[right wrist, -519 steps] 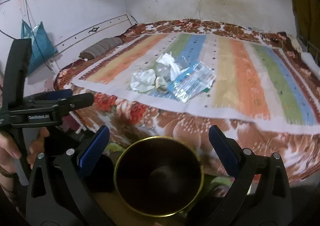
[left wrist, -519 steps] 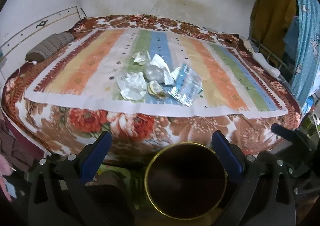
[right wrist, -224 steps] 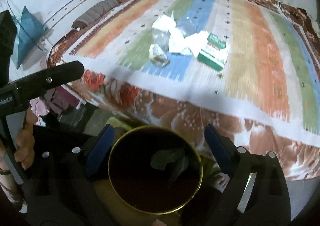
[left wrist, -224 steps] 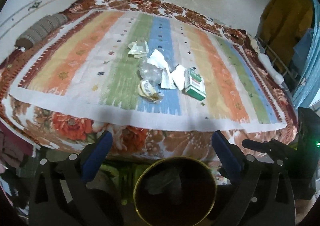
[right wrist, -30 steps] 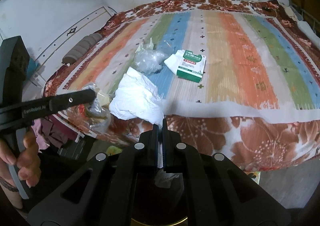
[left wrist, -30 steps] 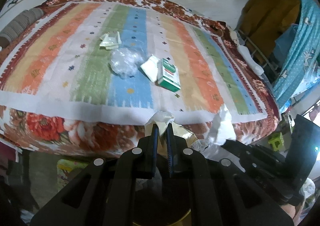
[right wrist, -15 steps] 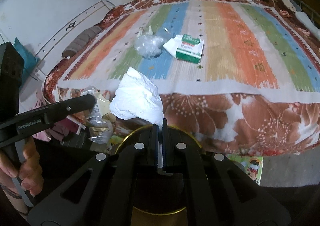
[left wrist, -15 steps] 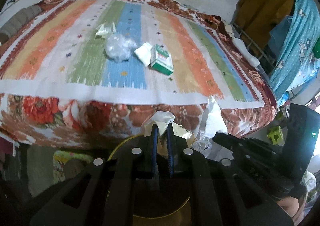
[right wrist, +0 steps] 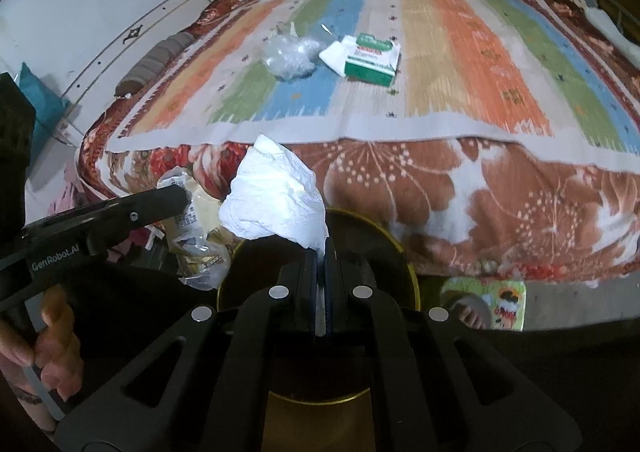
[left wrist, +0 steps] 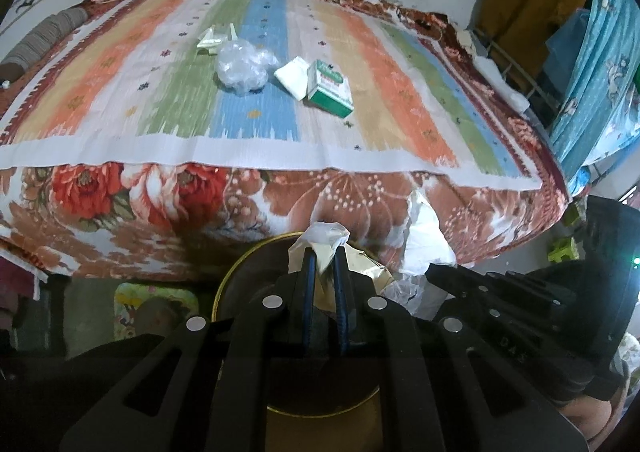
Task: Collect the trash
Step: 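Lift the tissue and wrapper and carry both toward the gold-rimmed bin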
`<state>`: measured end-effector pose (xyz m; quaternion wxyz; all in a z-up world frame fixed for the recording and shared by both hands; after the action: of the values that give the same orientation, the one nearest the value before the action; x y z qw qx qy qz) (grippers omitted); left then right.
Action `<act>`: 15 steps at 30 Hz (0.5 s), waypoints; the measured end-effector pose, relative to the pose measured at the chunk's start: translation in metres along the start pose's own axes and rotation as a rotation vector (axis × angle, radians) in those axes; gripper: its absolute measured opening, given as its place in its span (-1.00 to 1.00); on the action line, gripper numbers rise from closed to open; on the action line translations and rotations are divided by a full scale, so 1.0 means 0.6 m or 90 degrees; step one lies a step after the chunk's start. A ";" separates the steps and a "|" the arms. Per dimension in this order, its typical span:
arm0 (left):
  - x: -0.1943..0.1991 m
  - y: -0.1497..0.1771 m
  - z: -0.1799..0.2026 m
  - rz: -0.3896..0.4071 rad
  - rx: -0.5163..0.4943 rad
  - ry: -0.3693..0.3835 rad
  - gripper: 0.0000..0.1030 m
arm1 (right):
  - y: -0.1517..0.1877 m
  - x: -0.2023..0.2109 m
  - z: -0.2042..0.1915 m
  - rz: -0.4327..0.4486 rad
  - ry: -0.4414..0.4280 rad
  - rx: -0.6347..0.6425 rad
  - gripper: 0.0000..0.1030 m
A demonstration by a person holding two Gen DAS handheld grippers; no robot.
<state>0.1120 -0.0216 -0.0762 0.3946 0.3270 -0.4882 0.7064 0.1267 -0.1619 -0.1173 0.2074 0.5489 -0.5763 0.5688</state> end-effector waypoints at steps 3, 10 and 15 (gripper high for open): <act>-0.007 0.009 -0.004 -0.011 0.007 -0.010 -0.82 | 0.012 -0.013 0.006 -0.021 0.004 -0.016 -0.96; -0.028 0.030 -0.011 -0.043 0.012 -0.040 -0.82 | 0.029 -0.037 0.012 -0.061 0.010 -0.037 -0.96; -0.040 0.033 -0.016 -0.060 0.026 -0.046 -0.81 | 0.034 -0.046 0.020 -0.071 0.020 -0.055 -0.96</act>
<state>0.1052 -0.0222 -0.1082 0.4028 0.3830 -0.4717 0.6845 0.1220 -0.1664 -0.1533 0.2714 0.5617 -0.5656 0.5393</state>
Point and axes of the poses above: each gripper's, at about its wrist camera, not at the fingertips, and x roughly against the way its jaws point, z to its right, y to its underside, the point moved 5 cm from there along -x, roughly the way its jaws point, and after that the axes turned 4 degrees about -z, right-handed, at the moved point
